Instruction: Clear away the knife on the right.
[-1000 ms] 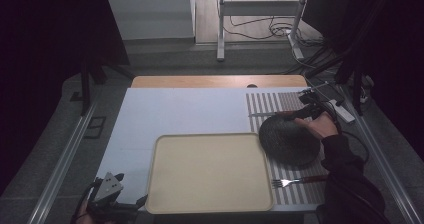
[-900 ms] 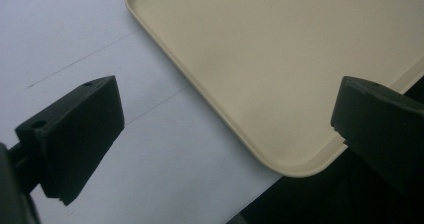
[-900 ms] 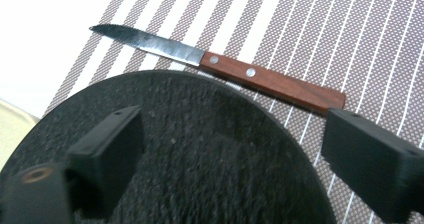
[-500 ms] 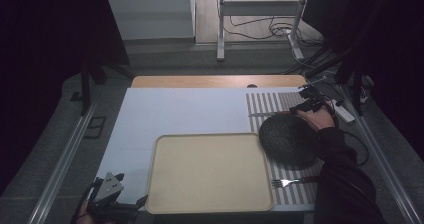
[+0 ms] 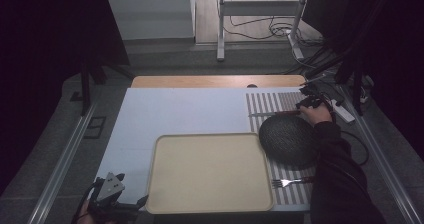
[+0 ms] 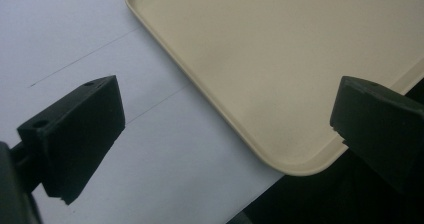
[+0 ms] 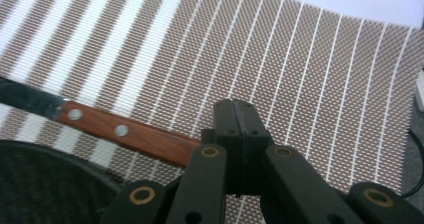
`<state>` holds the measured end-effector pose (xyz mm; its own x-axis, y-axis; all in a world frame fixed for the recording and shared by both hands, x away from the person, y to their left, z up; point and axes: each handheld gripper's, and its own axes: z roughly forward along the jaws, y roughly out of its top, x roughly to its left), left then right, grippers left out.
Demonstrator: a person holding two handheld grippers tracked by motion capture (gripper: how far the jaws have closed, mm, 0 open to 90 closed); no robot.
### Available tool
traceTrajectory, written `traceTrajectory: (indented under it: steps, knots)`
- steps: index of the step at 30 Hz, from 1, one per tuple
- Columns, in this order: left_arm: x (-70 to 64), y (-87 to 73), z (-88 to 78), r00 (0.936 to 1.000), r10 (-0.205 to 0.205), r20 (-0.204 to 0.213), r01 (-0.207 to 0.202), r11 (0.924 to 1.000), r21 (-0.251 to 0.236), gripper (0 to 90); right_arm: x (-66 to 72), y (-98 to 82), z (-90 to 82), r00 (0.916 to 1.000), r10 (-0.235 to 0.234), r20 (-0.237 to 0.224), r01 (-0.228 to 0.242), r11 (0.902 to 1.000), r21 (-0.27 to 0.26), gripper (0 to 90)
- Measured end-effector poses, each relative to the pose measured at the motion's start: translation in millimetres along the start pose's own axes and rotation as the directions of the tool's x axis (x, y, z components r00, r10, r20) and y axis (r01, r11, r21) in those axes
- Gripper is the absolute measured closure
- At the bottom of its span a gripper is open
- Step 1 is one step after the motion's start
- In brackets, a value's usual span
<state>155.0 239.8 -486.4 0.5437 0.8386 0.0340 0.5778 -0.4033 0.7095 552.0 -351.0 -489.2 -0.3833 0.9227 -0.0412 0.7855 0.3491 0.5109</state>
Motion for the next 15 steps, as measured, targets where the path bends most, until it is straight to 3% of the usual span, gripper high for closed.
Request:
traceTrajectory:
  steps: [15]
  knots:
    - [-0.7, -0.2, -0.5, 1.0000, 0.008, 0.000, -0.008, 1.0000, -0.004, 1.2, -4.6, -17.5, -3.8, 0.9969, 0.022, -0.076, -0.018, 0.9987, 0.047, 87.0]
